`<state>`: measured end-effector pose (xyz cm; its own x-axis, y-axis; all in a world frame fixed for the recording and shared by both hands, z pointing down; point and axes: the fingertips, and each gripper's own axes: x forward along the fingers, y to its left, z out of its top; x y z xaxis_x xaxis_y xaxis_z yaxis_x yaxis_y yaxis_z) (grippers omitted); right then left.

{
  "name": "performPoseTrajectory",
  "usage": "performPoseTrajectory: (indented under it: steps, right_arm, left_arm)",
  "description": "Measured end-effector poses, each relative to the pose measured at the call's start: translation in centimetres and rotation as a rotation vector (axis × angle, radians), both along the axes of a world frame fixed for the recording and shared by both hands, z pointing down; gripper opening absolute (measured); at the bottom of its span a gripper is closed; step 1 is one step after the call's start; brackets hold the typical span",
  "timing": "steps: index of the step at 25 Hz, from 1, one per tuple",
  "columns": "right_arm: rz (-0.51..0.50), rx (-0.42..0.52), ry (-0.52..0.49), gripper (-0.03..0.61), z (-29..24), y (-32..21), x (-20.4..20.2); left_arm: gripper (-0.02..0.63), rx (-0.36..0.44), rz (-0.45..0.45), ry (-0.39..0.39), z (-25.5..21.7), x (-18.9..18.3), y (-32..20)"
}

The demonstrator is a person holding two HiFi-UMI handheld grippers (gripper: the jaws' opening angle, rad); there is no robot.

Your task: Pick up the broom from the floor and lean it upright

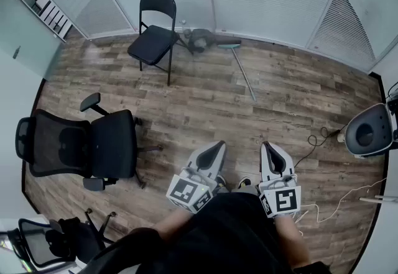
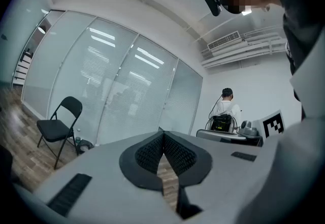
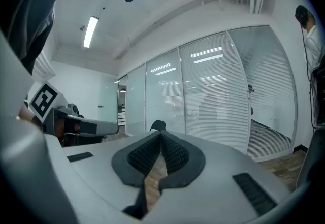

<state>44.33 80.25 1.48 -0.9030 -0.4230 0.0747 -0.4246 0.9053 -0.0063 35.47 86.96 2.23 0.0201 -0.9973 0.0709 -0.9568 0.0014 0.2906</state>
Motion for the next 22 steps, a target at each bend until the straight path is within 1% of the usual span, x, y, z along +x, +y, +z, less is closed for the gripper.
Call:
performPoseTrajectory:
  steps: [3, 7, 11, 16, 17, 19, 22]
  right_arm:
    - [0.003, 0.0, -0.01, 0.017, -0.1, -0.7, 0.4]
    - [0.015, -0.01, -0.021, 0.017, -0.2, -0.4, 0.2]
    - [0.014, -0.027, -0.029, 0.018, 0.1, 0.2, -0.1]
    - [0.051, -0.043, -0.022, 0.018, 0.6, 0.4, 0.2]
    - [0.043, -0.034, -0.023, 0.017, 0.5, 0.6, 0.4]
    - [-0.005, 0.008, -0.012, 0.017, 0.1, 1.3, 0.5]
    - [-0.088, 0.086, 0.04, 0.017, 0.0, 2.1, 0.5]
  left_arm:
    - [0.02, 0.014, -0.005, 0.005, -0.1, 0.2, -0.3]
    - [0.02, 0.03, 0.008, -0.016, -0.6, -0.2, 0.0]
    - [0.02, 0.037, 0.011, -0.006, -0.4, -0.6, 0.6]
    - [0.02, 0.035, 0.02, 0.002, -0.1, -1.2, 1.2]
    - [0.02, 0.037, 0.023, 0.002, -0.1, -1.2, 1.3]
    - [0.02, 0.041, 0.031, -0.001, 0.0, -1.2, 1.3]
    - [0.02, 0.042, 0.043, -0.01, 0.1, -1.3, 0.8]
